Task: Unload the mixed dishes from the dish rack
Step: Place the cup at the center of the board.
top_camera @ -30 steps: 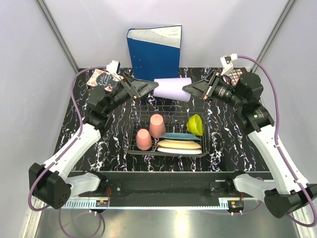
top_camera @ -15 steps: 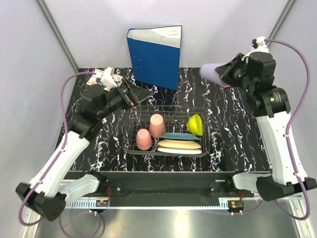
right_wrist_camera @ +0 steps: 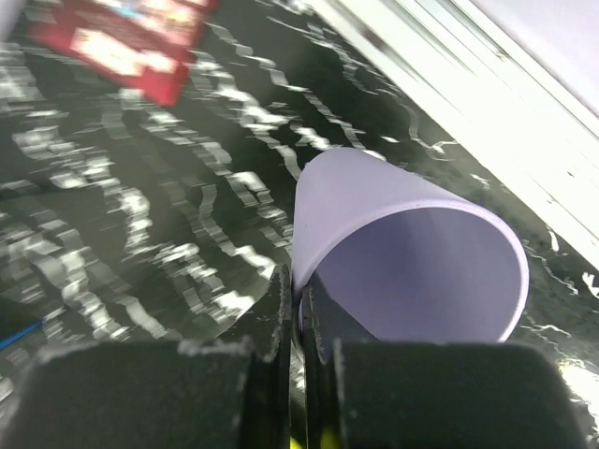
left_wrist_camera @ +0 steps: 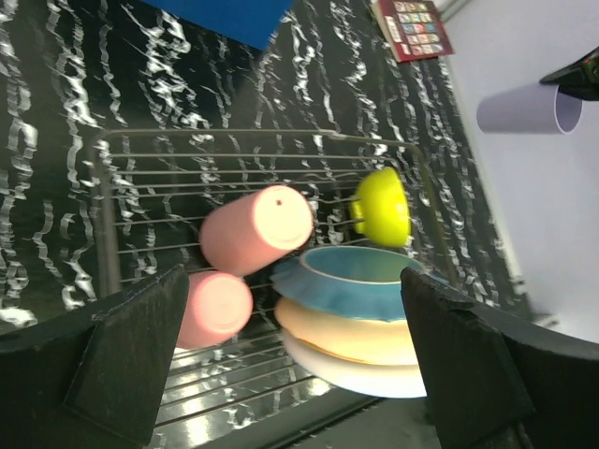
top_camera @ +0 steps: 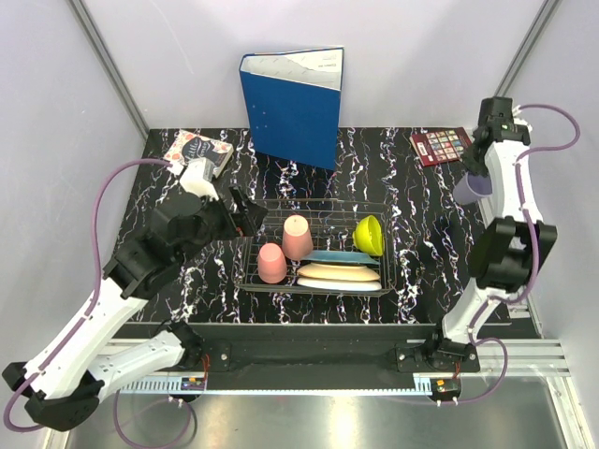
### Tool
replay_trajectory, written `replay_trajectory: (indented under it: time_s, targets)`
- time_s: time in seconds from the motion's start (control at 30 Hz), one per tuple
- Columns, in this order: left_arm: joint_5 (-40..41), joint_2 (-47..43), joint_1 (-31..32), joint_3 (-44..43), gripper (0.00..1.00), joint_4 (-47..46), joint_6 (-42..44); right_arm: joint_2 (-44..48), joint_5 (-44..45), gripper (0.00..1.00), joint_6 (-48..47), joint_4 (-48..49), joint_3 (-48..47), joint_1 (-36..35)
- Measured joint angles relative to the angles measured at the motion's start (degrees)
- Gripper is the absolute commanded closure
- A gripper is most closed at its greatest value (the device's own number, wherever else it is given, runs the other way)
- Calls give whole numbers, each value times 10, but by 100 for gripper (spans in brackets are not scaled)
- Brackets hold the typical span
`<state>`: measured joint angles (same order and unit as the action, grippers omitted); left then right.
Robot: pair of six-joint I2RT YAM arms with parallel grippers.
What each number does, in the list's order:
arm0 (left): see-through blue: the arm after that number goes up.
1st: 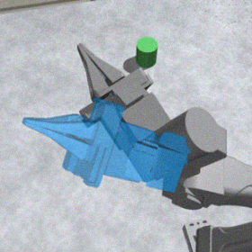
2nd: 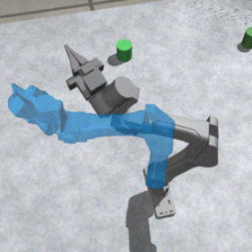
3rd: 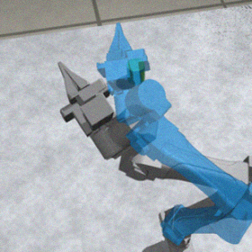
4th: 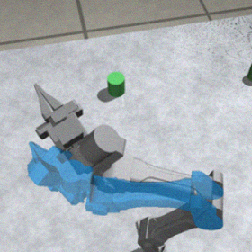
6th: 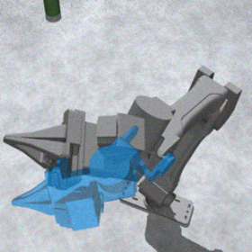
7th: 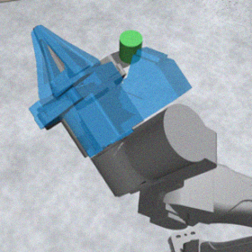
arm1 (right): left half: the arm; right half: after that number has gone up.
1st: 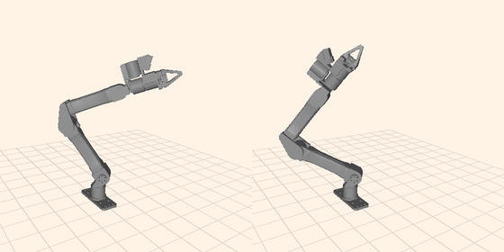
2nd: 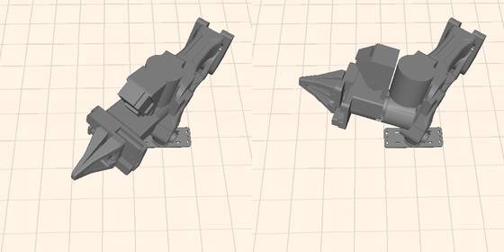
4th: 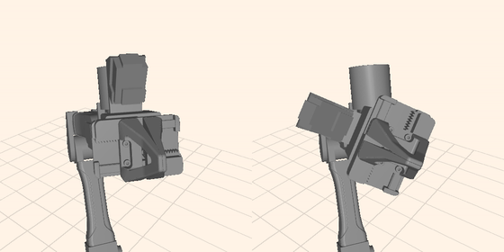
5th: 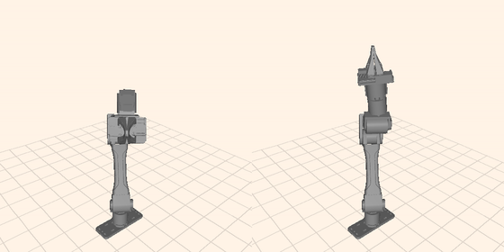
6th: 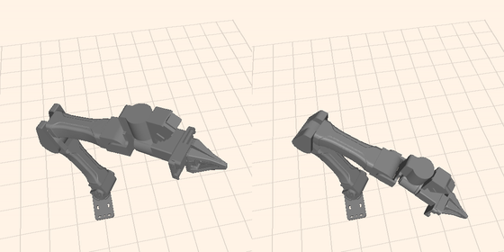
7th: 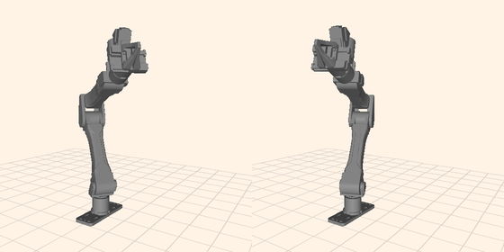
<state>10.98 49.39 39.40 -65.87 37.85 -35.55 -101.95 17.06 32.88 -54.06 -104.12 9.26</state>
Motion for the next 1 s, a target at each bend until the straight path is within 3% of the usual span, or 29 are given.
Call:
replay_trajectory:
  time_s: [0.57,0.63,0.67,0.77,1.0]
  targets:
    - [64,-13,17,17,1,29,28,-184,1,98,-18,-8,-83,21]
    - [68,-12,17,18,1,29,28,-191,1,85,-17,-8,-83,21]
    - [70,-11,17,18,1,29,28,-193,1,59,-17,-8,-83,21]
    - [73,-9,17,18,1,29,28,-193,1,28,-11,-12,-86,21]
    - [78,1,17,18,1,29,29,-182,-2,4,22,-28,-105,20]
